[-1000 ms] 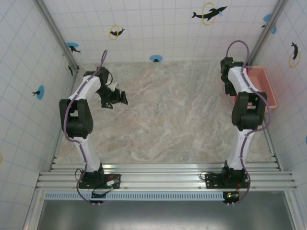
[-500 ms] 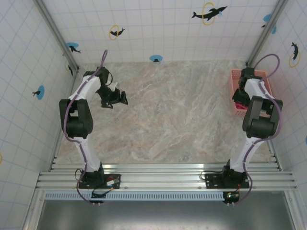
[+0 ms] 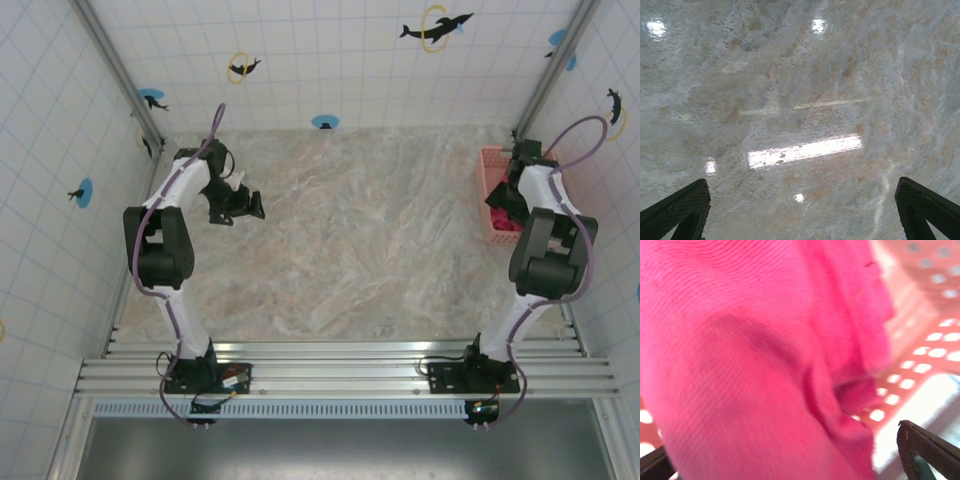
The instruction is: Roll up the long pants
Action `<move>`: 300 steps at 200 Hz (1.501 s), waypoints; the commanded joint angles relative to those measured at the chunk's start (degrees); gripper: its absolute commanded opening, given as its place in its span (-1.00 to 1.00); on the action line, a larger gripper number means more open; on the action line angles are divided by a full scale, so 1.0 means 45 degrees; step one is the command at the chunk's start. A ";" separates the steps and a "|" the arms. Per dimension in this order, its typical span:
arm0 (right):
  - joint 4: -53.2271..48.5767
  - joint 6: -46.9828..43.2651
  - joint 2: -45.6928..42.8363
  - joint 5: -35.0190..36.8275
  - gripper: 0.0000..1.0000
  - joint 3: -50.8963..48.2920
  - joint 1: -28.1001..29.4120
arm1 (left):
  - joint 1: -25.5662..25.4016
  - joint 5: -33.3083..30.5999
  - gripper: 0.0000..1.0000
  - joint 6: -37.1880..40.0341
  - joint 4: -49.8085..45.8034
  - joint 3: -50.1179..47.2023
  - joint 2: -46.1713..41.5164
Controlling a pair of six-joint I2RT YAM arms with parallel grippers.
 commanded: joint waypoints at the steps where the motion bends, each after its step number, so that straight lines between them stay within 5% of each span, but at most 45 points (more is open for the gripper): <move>1: -0.1499 0.0992 -0.1506 0.3177 0.95 0.0617 0.0613 | -0.0036 -0.1110 0.95 0.0584 -0.0298 0.0265 -0.0422; 58: -0.2810 0.1763 -0.4147 0.6384 0.95 -0.0414 0.1159 | -0.0036 -0.2677 0.95 0.1033 -0.0095 -0.0162 -0.1179; 104: -0.1884 0.0692 -0.7996 0.5961 0.95 -0.2952 0.1482 | 0.0344 -0.2919 0.95 0.1955 0.1271 -0.1316 -0.3049; 144: -0.0694 0.0237 -1.0780 0.4292 0.95 -0.6182 0.2985 | 0.0976 -0.2929 0.95 0.2710 0.5137 -0.4911 -0.5708; 188: 0.3284 -0.0883 -1.2820 0.4584 0.95 -1.0066 0.6052 | 0.0974 -0.1691 0.95 0.3114 1.2347 -1.0177 -0.7049; 257: 1.0146 -0.5368 -1.1977 0.4750 0.95 -1.2636 0.6284 | 0.0915 -0.1943 0.95 0.2916 2.0042 -1.3357 -0.6103; 278: 1.2571 -0.7295 -1.1297 0.4473 0.95 -1.3293 0.6343 | 0.0425 -0.1834 0.95 0.3693 1.8646 -1.2501 -0.5745; 300: 1.4584 -0.7576 -1.0142 0.3260 0.95 -1.3612 0.6244 | -0.0381 -0.2328 0.95 0.4523 1.9864 -1.3374 -0.6137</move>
